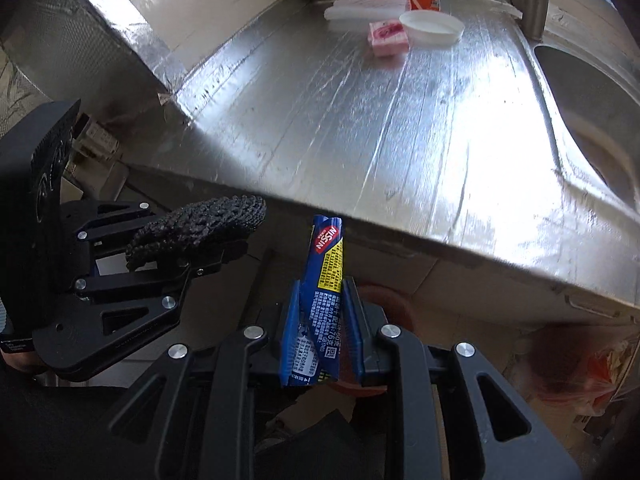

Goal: Collect trash
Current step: 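Carry the scrubber pad and Nissin packet down over the trash bin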

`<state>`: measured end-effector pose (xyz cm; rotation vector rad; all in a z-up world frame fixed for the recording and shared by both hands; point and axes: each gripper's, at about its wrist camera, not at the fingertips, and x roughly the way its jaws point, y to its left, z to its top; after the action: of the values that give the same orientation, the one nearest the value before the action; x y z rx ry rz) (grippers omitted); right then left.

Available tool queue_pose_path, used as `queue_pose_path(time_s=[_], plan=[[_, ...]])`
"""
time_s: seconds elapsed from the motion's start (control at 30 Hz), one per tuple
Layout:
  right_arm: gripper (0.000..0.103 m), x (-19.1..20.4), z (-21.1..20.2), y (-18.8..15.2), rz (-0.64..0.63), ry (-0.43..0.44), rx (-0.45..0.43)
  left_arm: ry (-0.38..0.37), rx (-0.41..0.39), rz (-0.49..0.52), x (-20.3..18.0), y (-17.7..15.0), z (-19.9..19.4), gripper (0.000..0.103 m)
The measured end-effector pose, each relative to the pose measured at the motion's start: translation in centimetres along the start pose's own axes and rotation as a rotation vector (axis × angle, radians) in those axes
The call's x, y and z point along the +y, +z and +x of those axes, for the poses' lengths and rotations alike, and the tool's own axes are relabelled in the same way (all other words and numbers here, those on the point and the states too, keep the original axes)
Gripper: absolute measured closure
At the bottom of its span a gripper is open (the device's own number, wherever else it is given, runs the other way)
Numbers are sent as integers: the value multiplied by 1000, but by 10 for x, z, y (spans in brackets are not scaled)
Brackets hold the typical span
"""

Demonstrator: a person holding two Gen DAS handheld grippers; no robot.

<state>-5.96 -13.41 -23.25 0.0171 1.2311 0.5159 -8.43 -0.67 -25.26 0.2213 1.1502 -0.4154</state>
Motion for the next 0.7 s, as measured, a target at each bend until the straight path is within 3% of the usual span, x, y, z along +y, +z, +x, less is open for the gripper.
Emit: queue_pose_path(time_s=[0.37,0.7], plan=[[82,-24,120,-54,-1,-70,169,11,197,57,-8,-59,111,92],[82,-32,192,-83,-14,-80,247,14,280,41,-6,-89,170,89]])
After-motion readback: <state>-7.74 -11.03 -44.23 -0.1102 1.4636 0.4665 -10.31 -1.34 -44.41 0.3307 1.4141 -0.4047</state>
